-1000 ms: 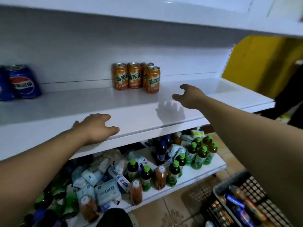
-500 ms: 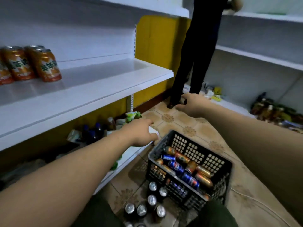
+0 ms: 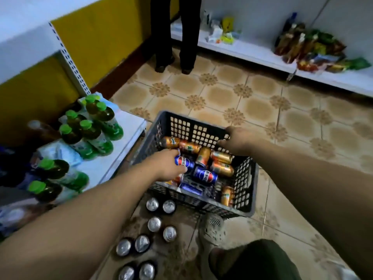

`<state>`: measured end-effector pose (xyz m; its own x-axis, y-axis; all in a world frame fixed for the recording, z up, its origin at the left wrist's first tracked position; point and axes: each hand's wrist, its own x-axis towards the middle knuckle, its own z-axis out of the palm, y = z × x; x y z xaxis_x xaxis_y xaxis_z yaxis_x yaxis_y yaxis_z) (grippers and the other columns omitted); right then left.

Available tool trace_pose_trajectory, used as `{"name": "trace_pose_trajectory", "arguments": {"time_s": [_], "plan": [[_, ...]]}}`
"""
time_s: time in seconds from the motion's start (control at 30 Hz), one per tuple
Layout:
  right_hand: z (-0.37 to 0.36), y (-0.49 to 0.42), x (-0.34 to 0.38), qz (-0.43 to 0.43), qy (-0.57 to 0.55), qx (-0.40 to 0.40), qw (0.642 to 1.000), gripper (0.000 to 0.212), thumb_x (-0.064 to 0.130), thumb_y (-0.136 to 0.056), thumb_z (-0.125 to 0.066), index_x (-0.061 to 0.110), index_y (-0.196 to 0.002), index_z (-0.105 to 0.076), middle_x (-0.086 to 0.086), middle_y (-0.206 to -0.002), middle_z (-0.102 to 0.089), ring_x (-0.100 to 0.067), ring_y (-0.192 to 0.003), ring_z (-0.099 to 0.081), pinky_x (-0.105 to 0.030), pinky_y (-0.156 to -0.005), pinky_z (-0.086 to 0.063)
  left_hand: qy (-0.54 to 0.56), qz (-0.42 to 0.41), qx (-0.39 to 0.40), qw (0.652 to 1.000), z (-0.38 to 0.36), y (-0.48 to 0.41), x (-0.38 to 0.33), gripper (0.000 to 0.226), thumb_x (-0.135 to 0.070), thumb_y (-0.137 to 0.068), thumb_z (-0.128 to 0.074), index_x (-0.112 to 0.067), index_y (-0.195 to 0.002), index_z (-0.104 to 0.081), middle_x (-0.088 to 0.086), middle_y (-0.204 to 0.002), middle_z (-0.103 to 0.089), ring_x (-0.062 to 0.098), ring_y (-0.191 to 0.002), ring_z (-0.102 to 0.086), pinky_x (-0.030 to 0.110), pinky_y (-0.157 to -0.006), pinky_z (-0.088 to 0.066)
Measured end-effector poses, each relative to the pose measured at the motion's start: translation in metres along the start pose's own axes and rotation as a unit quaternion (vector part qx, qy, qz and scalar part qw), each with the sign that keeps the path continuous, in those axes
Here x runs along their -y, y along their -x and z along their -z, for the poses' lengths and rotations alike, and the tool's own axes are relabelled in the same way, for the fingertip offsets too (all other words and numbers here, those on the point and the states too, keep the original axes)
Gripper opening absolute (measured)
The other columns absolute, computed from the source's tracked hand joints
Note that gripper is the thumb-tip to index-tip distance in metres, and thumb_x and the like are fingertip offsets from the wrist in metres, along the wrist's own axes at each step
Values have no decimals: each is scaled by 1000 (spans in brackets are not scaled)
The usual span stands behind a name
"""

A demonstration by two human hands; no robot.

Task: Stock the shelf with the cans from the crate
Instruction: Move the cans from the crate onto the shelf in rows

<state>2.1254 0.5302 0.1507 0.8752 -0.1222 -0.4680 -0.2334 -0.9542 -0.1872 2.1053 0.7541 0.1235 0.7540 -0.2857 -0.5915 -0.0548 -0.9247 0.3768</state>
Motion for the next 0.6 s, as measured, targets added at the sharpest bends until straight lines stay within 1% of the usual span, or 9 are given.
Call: {"name": "trace_pose_trajectory", "arguments": {"time_s": [0.07,0.13,0.17,0.27,0.33,0.4,0.47,0.53,0.6], "plan": [[-28,-28,-16,-14,-9,32,999,69,48,-95,-52,12,-150,-29,-12,-147,-43,-30,-127,-48,-34,-97,-43,-9,5,26,1000,-23,-34,4,77,-55,-86,-57,-20,-149,-27,6,-154,-30,27,-133,-41,39,-105,-40],[-56,-51,-28,-25,-14,54,998,70,47,-96,-51,10,-150,-26,-13,-150,-39,-30,-132,-43,-35,-104,-39,-18,7,43,999,-45,-65,8,79,-55,-85,-57,-21,-149,-26,5,-155,-28,28,-135,-37,39,-108,-37],[-71,-65,-36,-30,-14,63,997,67,45,-96,-51,10,-148,-30,-14,-148,-41,-30,-130,-45,-34,-103,-39,-24,10,53,998,-58,-86,12,79,-55,-85,-58,-20,-149,-26,5,-155,-28,27,-137,-36,38,-109,-35],[-113,-91,-50,-26,-38,94,995,55,40,-94,-55,16,-141,-41,-13,-133,-54,-28,-116,-54,-27,-88,-40,-28,12,87,996,-83,-125,21,80,-52,-86,-59,-18,-150,-24,5,-156,-25,27,-139,-31,36,-111,-32],[-149,-118,-63,-35,-43,119,991,57,41,-93,-57,14,-141,-41,-14,-132,-55,-30,-116,-54,-27,-89,-41,-22,16,113,993,-103,-160,27,79,-49,-88,-59,-17,-150,-23,6,-157,-23,27,-140,-30,36,-111,-32],[-187,-143,-75,-42,-40,141,988,57,43,-92,-57,11,-137,-43,-16,-134,-53,-32,-119,-52,-31,-93,-43,-7,24,134,991,-122,-192,32,79,-46,-88,-60,-17,-150,-21,7,-157,-21,28,-139,-31,37,-110,-33],[-218,-163,-85,-47,-48,150,986,57,42,-92,-58,10,-136,-43,-16,-134,-52,-32,-118,-51,-31,-89,-41,3,21,139,990,-139,-217,37,80,-44,-87,-63,-17,-150,-21,8,-156,-23,29,-137,-34,38,-109,-34],[-244,-181,-93,-56,-61,157,984,64,41,-90,-61,13,-143,-37,-15,-136,-51,-32,-119,-52,-31,-91,-41,15,21,149,988,-154,-238,43,79,-42,-86,-65,-17,-149,-24,9,-153,-29,28,-133,-39,40,-108,-37],[-267,-193,-97,-58,-66,169,982,77,40,-88,-65,17,-150,-26,-15,-144,-44,-32,-124,-49,-33,-99,-40,23,22,157,987,-164,-253,49,79,-40,-86,-66,-18,-149,-24,8,-151,-33,28,-131,-42,41,-107,-39]]}}
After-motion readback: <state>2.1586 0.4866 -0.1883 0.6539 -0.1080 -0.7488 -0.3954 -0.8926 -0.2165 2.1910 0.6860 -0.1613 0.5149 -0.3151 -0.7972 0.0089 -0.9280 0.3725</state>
